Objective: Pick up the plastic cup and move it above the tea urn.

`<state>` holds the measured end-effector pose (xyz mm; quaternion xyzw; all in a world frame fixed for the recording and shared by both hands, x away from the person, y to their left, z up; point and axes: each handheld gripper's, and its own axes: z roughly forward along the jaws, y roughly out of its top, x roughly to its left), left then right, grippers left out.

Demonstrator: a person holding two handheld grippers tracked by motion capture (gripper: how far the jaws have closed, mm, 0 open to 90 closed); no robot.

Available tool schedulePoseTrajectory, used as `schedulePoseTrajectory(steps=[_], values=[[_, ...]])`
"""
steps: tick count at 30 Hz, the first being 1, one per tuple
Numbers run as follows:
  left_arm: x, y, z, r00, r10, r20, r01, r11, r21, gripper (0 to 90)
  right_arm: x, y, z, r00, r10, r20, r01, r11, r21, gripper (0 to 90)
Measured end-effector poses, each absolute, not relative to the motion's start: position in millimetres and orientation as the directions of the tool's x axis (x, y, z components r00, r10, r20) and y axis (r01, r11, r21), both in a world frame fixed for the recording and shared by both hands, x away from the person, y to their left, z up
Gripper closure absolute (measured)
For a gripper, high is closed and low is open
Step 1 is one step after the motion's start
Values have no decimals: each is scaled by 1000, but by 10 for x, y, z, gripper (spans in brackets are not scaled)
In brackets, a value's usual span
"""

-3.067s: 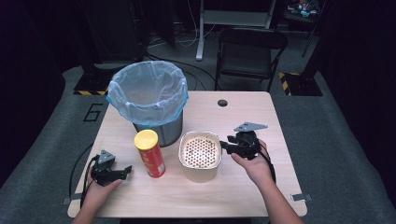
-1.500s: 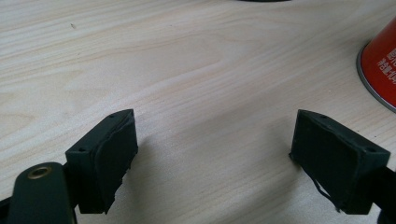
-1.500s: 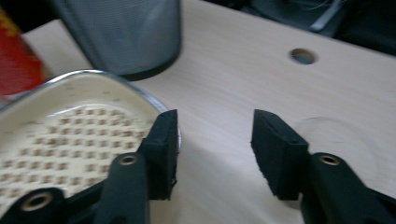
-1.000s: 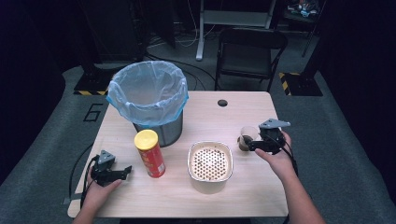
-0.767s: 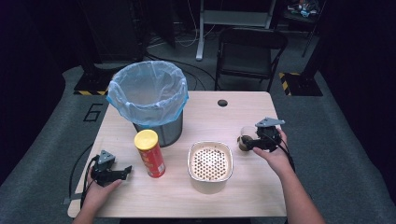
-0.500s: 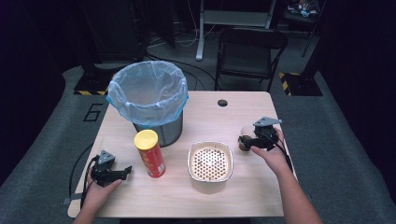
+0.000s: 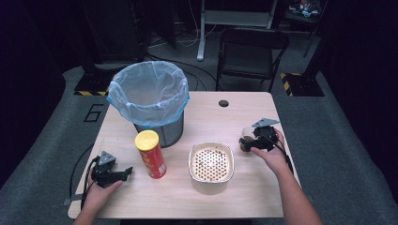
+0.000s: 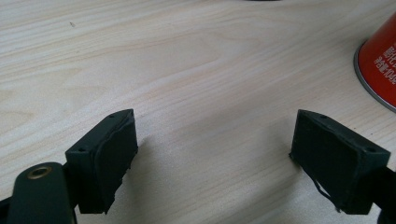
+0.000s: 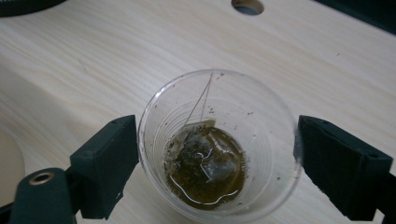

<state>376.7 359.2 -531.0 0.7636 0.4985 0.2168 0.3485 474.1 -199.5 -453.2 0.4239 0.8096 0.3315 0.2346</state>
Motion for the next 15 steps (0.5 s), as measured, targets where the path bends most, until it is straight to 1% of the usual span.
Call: schedulePoseTrajectory(steps=[1, 3, 4, 5, 9, 10, 15], values=[[3766, 3592, -5310, 409, 912, -16, 610, -260, 748, 141, 4762, -1972, -4571, -532, 840, -105, 543, 434, 719, 152], [3766, 3592, -5310, 409, 912, -16, 610, -260, 748, 141, 4770, -1960, -4591, -527, 843, -111, 544, 435, 718, 161], [3766, 3592, -5308, 409, 912, -15, 611, -262, 747, 141, 4779, -1963, -4607, -532, 840, -103, 541, 431, 722, 189], [3766, 3593, -5307, 410, 912, -16, 612, -263, 746, 141, 4781, -1966, -4610, -531, 842, -96, 541, 424, 726, 197], [3766, 3593, -5307, 410, 912, -16, 612, -263, 746, 141, 4794, -1960, -4637, -534, 841, -87, 543, 420, 727, 197], [3766, 3594, -5307, 411, 912, -16, 613, -263, 745, 141, 4804, -1964, -4653, -547, 831, -97, 534, 436, 725, 197], [3764, 3593, -5306, 413, 910, -16, 613, -265, 744, 141, 4800, -1990, -4771, -538, 840, -65, 552, 410, 726, 250]])
